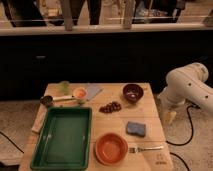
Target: Place grapes in red bowl
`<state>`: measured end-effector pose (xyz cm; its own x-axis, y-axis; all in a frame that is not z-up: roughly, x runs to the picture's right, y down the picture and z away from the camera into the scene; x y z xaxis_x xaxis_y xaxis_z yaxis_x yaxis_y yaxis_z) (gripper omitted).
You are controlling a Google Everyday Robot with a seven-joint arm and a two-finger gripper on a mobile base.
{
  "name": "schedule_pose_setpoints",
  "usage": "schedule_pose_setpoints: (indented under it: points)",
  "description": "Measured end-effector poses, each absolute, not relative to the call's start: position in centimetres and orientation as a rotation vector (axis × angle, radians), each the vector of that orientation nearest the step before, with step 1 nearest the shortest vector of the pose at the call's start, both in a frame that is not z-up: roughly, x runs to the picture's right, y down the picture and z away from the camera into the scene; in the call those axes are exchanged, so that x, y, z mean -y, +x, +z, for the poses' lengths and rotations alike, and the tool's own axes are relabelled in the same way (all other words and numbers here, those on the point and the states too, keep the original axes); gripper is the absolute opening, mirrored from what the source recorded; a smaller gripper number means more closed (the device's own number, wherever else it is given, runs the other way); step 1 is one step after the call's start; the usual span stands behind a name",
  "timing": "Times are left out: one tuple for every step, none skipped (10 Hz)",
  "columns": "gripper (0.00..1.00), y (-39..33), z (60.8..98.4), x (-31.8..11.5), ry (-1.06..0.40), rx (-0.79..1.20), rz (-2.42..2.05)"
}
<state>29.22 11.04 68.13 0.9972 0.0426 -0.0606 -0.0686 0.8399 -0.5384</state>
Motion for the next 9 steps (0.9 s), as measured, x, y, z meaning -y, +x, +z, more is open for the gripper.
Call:
schedule_pose_setpoints:
  points:
    - [0.80,29.2,68.1,-11.0,-0.571,-0.047,0.059]
    - [0.80,29.2,68.1,-11.0,-0.569,-0.048,0.058]
    - [0.80,29.2,68.1,-10.9,-0.567,-0.048,0.054]
    - [0.80,29.0,68.4,-10.6,-0.558,-0.049,0.036]
    - [0.80,27.5,69.3,-9.7,-0.545,-0.036,-0.007]
    - [0.80,26.1,70.0,-8.9,-0.534,-0.026,-0.040]
    - [0.80,25.9,70.2,-8.7,-0.529,-0.024,-0.050]
    - [0.80,25.8,70.3,-8.6,-0.523,-0.023,-0.062]
    - [0.80,25.6,70.6,-8.5,-0.516,-0.020,-0.083]
